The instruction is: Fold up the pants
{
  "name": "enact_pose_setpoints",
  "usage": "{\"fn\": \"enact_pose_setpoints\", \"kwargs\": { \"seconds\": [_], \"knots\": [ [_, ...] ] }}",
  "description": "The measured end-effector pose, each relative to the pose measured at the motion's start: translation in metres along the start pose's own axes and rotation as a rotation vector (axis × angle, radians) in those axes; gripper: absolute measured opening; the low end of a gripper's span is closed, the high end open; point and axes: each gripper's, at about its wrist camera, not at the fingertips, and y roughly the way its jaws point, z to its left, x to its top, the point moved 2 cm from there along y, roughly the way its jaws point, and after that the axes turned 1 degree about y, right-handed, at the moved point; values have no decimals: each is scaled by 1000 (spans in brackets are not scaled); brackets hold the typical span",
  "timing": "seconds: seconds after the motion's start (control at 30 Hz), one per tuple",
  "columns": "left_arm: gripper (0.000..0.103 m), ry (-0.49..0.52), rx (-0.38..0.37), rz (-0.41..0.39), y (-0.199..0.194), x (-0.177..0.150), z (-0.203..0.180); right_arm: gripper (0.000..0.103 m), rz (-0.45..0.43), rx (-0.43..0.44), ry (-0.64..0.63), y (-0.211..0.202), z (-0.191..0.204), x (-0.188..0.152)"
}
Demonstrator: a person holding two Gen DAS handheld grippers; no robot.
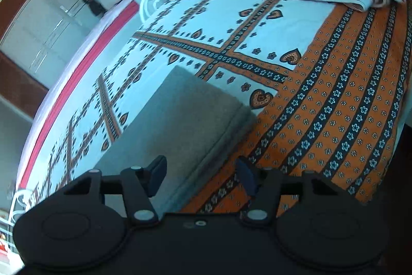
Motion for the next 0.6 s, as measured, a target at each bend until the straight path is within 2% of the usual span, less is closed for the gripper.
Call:
{"fn": "enact_pose_setpoints", "kwargs": {
  "seconds": [0.07, 0.13, 0.2, 0.37, 0.5, 0.6],
  "knots": [
    [103, -3, 3, 0, 1, 0, 1, 49, -3, 0, 34, 5, -1, 6],
    [103, -2, 7, 3, 2, 0, 2, 42, -3, -11, 54, 10, -1, 11],
    [103, -8, 6, 4, 3, 1, 4, 27, -2, -28, 67, 14, -3, 13],
    [103, -28, 8, 7, 5, 1, 8, 12, 0, -17, 191, 18, -20, 15],
    [103, -43, 2, 7, 5, 2, 10, 3, -43, 13, 116, 10, -10, 14],
    [103, -53, -2, 5, 3, 2, 14, 2, -125, 42, -71, -5, 22, 12]
  ]
}}
